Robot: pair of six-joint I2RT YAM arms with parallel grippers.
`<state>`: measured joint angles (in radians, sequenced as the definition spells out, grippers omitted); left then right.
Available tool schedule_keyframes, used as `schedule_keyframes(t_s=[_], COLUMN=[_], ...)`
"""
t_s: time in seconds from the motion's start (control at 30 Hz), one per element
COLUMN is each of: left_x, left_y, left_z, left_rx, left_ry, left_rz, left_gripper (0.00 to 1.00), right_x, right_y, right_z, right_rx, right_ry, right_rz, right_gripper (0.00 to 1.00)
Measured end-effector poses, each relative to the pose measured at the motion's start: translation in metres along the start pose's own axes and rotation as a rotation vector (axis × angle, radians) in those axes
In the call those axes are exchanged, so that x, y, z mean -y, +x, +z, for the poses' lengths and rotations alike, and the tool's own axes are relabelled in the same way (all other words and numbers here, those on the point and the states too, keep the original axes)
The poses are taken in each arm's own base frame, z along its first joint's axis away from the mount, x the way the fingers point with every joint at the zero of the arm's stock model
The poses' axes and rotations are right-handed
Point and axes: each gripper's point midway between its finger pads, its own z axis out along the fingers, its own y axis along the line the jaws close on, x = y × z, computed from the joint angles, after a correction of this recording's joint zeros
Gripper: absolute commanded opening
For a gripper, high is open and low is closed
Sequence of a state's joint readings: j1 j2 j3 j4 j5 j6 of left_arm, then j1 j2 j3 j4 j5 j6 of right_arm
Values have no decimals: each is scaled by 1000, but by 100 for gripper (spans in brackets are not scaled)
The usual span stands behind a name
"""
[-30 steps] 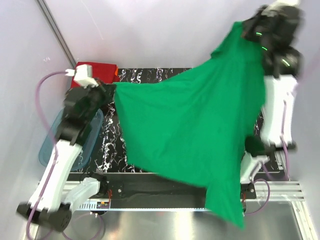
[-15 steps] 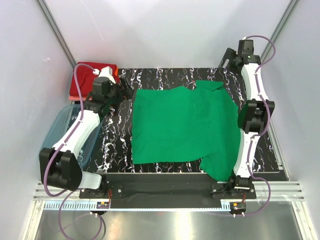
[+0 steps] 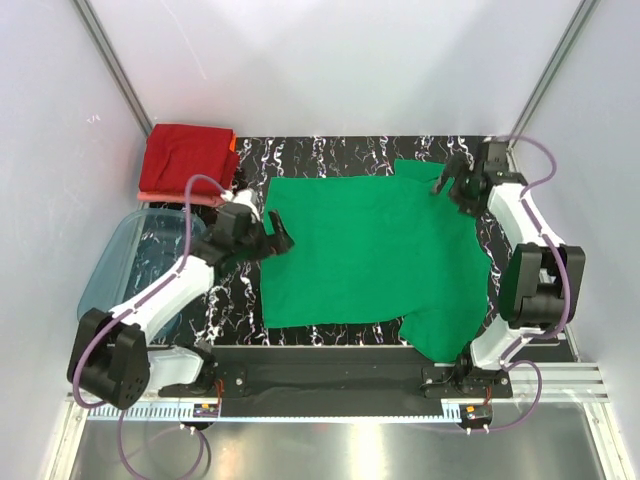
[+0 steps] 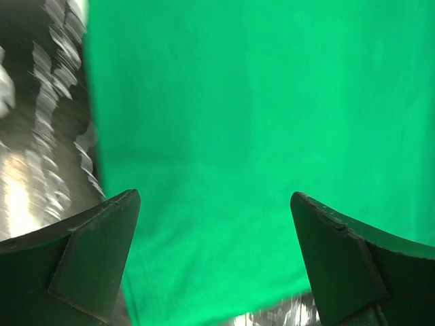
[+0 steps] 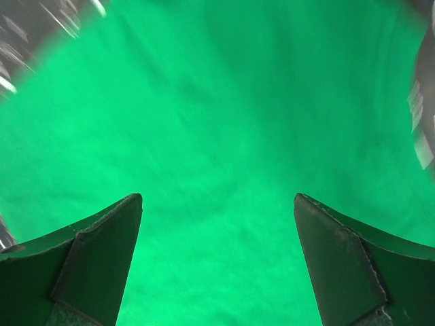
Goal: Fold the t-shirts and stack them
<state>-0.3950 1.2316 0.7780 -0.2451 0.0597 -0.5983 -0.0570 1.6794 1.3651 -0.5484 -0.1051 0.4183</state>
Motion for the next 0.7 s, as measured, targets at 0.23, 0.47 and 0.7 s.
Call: schedule_keyframes(t_s=[0.23,0.47,0.7], left_x=[-2,-9,-19], left_y=[51,47,-4], left_z=[31,81,124], left_rx=[-135,-186,-129], left_ry=[-21,-78,-92], left_rz=[-10,-30,-93], left_gripper=[99,98,96], right_x=[16,2,-8], right_y=[64,37,5], right_z=[37,85,144], right_rx=[-193,-200,-189], right_ry=[-3,-35,-54], right_rz=[58,59,85], right_gripper=[100,100,100])
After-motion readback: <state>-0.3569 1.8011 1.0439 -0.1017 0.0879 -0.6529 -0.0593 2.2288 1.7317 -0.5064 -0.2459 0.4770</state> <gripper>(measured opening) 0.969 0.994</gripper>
